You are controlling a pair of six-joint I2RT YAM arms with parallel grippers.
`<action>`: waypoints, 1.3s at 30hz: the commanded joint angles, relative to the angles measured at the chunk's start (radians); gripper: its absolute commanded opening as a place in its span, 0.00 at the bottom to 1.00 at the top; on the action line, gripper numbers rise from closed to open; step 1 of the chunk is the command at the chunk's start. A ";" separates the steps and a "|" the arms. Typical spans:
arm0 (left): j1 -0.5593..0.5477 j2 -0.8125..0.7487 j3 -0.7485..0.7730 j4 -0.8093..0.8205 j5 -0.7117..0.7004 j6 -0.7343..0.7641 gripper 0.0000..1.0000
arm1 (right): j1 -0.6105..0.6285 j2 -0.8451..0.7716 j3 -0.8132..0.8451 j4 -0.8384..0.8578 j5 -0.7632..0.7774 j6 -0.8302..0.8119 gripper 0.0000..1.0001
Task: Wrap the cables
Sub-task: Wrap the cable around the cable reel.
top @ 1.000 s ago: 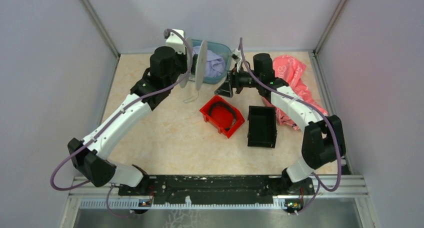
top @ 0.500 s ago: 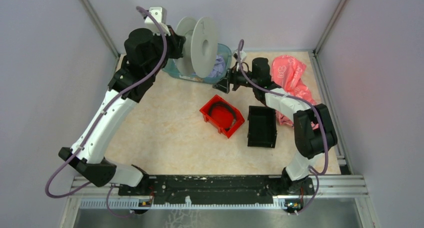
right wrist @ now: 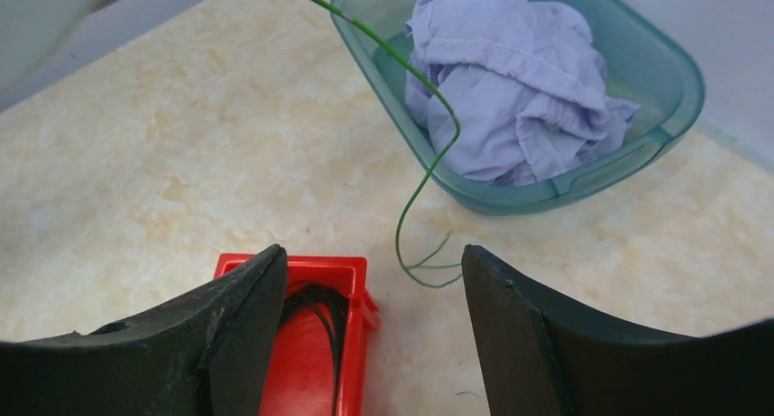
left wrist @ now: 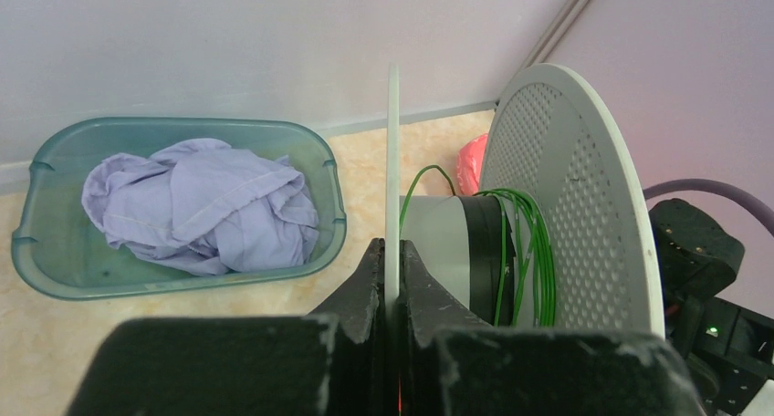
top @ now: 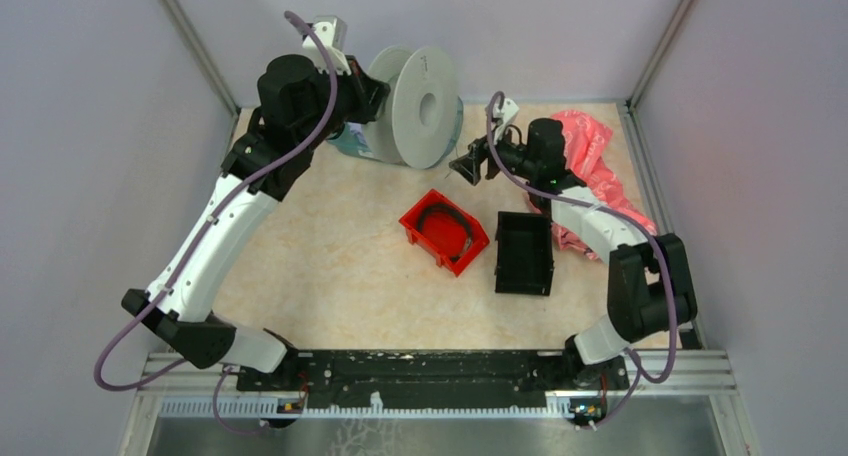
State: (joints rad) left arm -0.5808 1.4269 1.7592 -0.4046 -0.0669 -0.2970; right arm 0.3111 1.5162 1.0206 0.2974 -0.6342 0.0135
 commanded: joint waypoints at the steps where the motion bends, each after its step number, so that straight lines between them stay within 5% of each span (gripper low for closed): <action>1: 0.000 -0.016 0.020 0.075 0.051 -0.040 0.00 | 0.000 -0.081 0.008 -0.038 0.013 -0.165 0.70; 19: 0.001 -0.065 0.003 0.089 0.177 -0.069 0.00 | -0.001 0.019 0.016 0.002 -0.076 -0.204 0.67; 39: 0.034 -0.104 -0.003 0.079 0.193 -0.083 0.00 | -0.036 0.053 -0.076 0.125 -0.137 -0.173 0.38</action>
State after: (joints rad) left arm -0.5583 1.3697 1.7496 -0.4046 0.1104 -0.3519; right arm 0.2829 1.5810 0.9298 0.3473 -0.7403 -0.1619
